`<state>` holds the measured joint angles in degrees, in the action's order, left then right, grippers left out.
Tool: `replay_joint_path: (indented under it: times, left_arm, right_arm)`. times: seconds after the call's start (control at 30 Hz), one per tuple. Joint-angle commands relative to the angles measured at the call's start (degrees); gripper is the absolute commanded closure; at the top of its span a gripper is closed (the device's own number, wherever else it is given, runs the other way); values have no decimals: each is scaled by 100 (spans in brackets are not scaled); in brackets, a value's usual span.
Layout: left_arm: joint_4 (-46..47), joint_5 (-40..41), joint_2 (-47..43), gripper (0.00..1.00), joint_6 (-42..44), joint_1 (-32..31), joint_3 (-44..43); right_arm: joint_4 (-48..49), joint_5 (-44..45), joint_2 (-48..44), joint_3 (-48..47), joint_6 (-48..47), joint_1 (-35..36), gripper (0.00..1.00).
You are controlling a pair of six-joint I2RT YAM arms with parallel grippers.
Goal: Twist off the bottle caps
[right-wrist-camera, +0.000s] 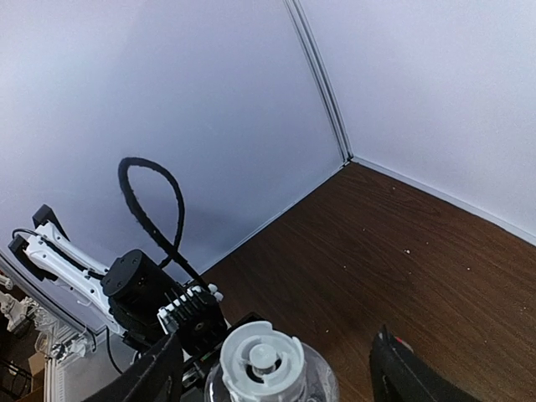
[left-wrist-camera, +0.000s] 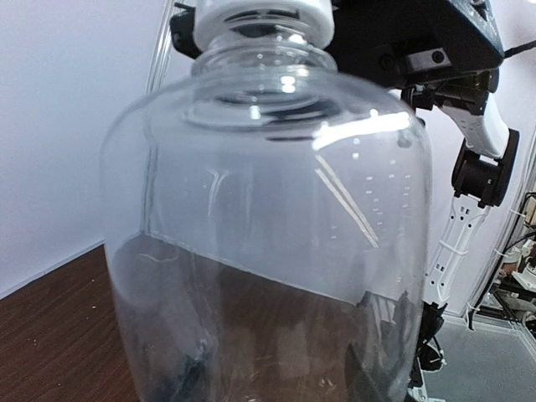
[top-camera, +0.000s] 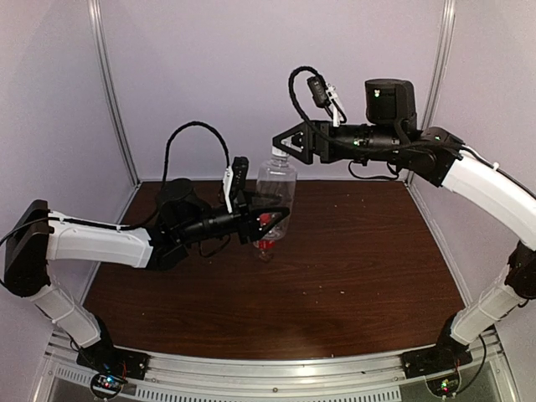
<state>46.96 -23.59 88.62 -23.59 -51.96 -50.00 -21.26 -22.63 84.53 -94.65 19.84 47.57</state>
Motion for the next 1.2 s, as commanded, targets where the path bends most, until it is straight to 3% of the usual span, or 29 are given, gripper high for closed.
replay_joint_path:
  times: [0.0, 0.13, 0.63, 0.93, 1.17]
  left_arm:
    - [454, 62, 5, 57, 117, 13, -177]
    - [444, 54, 2, 57, 132, 11, -177]
    - [492, -216, -97, 57, 142, 14, -142]
    - [788, -1686, -405, 57, -248, 16, 18]
    - [1186, -2018, -579, 56, -623, 18, 224]
  right_arm:
    - [-91, 56, 105, -208, 10, 42, 26]
    - [-57, -13, 141, -212, 14, 50, 35]
    - [207, -791, 101, 0, -455, 3, 84]
    - [45, -3720, 226, 2, -2202, -404, 85]
    - [199, -4985, 506, -172, -2354, -628, 80]
